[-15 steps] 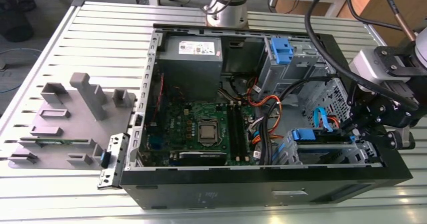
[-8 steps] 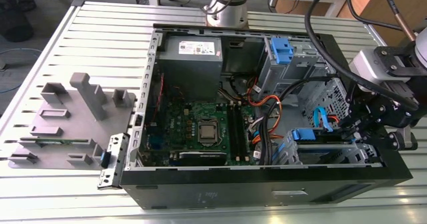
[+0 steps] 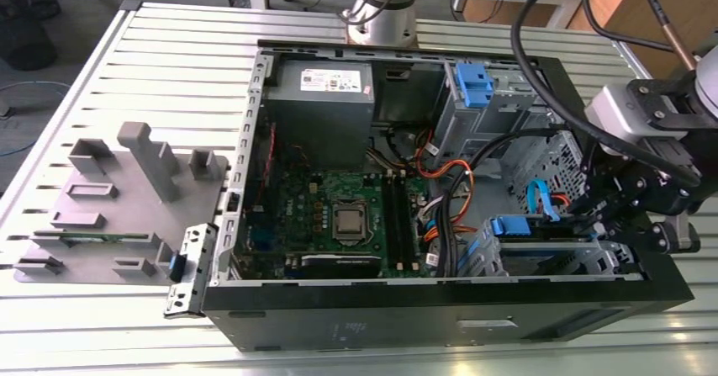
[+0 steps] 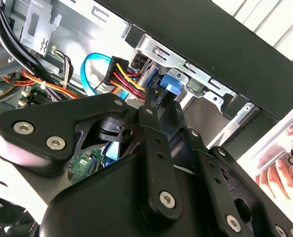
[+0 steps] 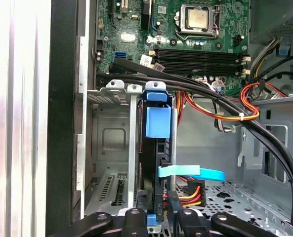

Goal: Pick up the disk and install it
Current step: 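Insert the second disk wire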

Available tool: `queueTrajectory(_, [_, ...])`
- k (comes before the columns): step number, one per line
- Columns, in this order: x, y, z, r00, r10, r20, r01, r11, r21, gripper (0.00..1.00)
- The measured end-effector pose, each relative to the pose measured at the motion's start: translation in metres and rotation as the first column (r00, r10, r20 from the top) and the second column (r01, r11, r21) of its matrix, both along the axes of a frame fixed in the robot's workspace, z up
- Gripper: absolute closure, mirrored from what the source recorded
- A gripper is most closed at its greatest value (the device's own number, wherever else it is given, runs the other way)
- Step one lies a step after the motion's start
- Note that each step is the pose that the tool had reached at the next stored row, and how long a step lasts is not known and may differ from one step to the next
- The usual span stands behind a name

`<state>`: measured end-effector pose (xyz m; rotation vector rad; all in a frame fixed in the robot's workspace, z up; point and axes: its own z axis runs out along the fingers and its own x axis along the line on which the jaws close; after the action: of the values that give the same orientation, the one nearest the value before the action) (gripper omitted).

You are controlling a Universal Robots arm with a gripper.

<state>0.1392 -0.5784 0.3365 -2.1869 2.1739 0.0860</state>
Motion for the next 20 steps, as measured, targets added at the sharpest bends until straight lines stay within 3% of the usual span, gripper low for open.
queueTrajectory(9, [-0.0004,0.0,-0.0003,1.0,0.0,0.0001,0.0,1.0,-0.0002,0.7])
queueTrajectory(11, [-0.0004,0.0,-0.0003,1.0,0.0,0.0001,0.0,1.0,-0.0003,0.71])
queueTrajectory(12, [-0.0004,0.0,-0.0003,1.0,0.0,0.0001,0.0,1.0,-0.0003,0.78])
queueTrajectory(20, [-0.0004,0.0,-0.0003,1.0,0.0,0.0001,0.0,1.0,-0.0008,0.78])
